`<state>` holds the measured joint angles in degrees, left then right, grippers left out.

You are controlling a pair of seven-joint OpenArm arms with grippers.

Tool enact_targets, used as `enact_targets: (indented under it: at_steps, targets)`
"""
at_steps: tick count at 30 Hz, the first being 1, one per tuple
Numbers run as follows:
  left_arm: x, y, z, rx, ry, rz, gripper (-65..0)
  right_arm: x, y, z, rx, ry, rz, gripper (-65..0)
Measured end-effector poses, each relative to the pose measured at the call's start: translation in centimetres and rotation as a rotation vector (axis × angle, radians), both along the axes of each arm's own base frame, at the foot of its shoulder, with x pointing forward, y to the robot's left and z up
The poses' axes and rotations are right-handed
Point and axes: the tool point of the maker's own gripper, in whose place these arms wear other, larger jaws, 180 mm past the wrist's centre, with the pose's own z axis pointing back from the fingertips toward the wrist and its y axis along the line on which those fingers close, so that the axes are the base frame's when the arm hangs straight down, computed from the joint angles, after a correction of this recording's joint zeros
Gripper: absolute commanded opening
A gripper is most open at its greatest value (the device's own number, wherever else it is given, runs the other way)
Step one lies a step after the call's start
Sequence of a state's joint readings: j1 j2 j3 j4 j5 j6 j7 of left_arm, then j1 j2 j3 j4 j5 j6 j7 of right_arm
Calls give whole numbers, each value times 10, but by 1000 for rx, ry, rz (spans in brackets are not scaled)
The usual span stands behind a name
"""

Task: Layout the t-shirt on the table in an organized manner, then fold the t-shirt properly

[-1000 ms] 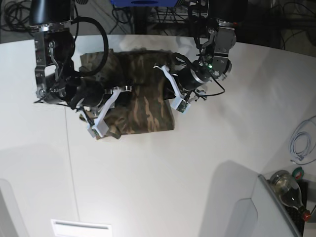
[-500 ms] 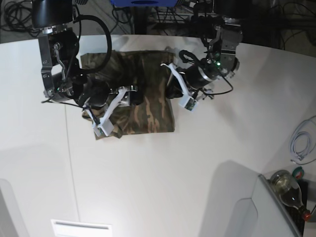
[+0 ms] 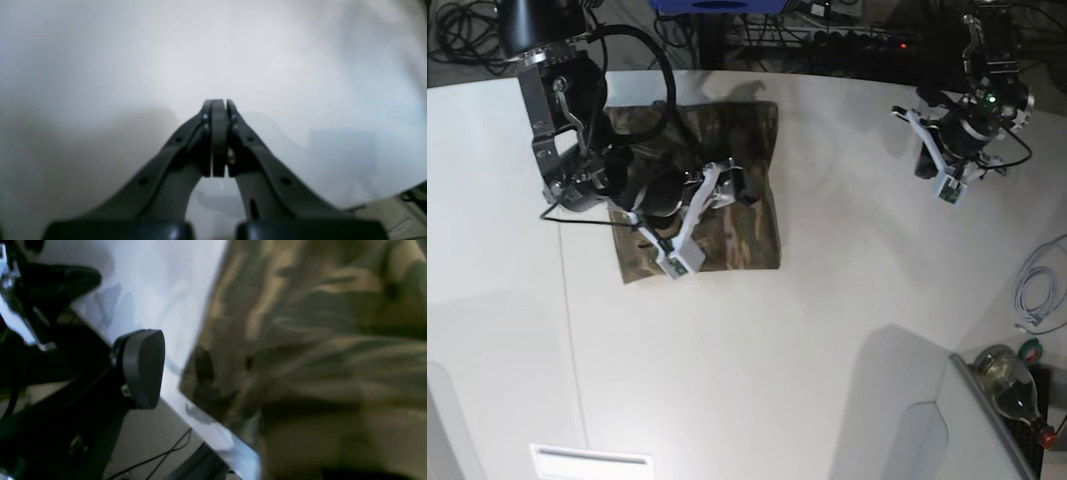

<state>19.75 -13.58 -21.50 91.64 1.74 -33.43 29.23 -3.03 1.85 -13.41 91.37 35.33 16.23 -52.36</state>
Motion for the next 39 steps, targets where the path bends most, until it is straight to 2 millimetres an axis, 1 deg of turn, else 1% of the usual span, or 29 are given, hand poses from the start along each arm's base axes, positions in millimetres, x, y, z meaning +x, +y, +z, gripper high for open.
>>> enact_targets:
  at_steps: [1, 3, 4, 7, 9, 12, 14, 15, 16, 19, 22, 24, 26, 28, 29, 30, 31, 33, 34, 37, 38, 39]
  targets:
    - [-3, 9, 4, 14, -6, 16, -650, 1, 5, 1, -10, -19, 15, -197]
    - [-10, 24, 6, 36, -1, 43, -650, 10, 10, 0, -54, -52, -24, -197]
    - [-14, 30, 7, 44, 3, 54, -650, 9, 13, -1, -79, -63, -19, -197]
    - [-30, 49, 6, 72, 29, 80, -650, -3, 37, 0, -77, -58, 54, -197]
    - [-39, 58, 7, 84, 39, 104, -650, -5, 47, 4, -69, -75, 89, -197]
    - [-44, 71, 11, 97, 35, 137, -650, -8, 67, 9, -68, -101, 150, -197]
    - [-46, 80, 15, 106, 28, 155, -650, -14, 80, 4, -74, -93, 202, -197]
    - [-48, 80, 15, 101, 36, 141, -650, -18, 84, 0, -86, -82, 227, -197]
    - [-48, 83, 16, 101, 36, 144, -650, -19, 85, -5, -104, -57, 214, -197]
    - [-52, 85, 17, 91, 44, 131, -650, -11, 78, -12, -164, -38, 145, -197]
    - [-54, 83, 16, 87, 48, 126, -650, -17, 76, -13, -193, -17, 158, -197]
    - [-54, 83, 16, 87, 49, 127, -650, -20, 84, -2, -168, -29, 177, -197]
    - [-57, 83, 15, 86, 53, 124, -650, -16, 90, 15, -133, -76, 176, -197]
    - [-65, 85, 14, 91, 68, 125, -650, -14, 93, 36, -85, -124, 156, -197]
    - [-69, 90, 16, 95, 72, 134, -650, -14, 88, 45, -66, -144, 142, -197]
    - [-73, 99, 19, 103, 69, 159, -650, -16, 81, 53, -40, -155, 136, -197]
    - [-78, 112, 22, 116, 67, 192, -650, -17, 70, 57, -45, -165, 122, -197]
    - [-85, 138, 26, 137, 45, 255, -650, -10, 38, 53, -95, -174, 61, -197]
    - [-87, 145, 26, 129, 19, 285, -650, -7, 22, 50, -118, -166, 32, -197]
    - [-96, 146, 15, 86, 7, 315, -650, -9, -13, 31, -152, -119, -74, -210]
    - [-98, 144, 11, 72, 11, 317, -650, -13, -22, 24, -148, -92, -92, -240]
    - [-101, 142, 7, 58, 22, 317, -650, -15, -36, 16, -166, -81, -124, -293]
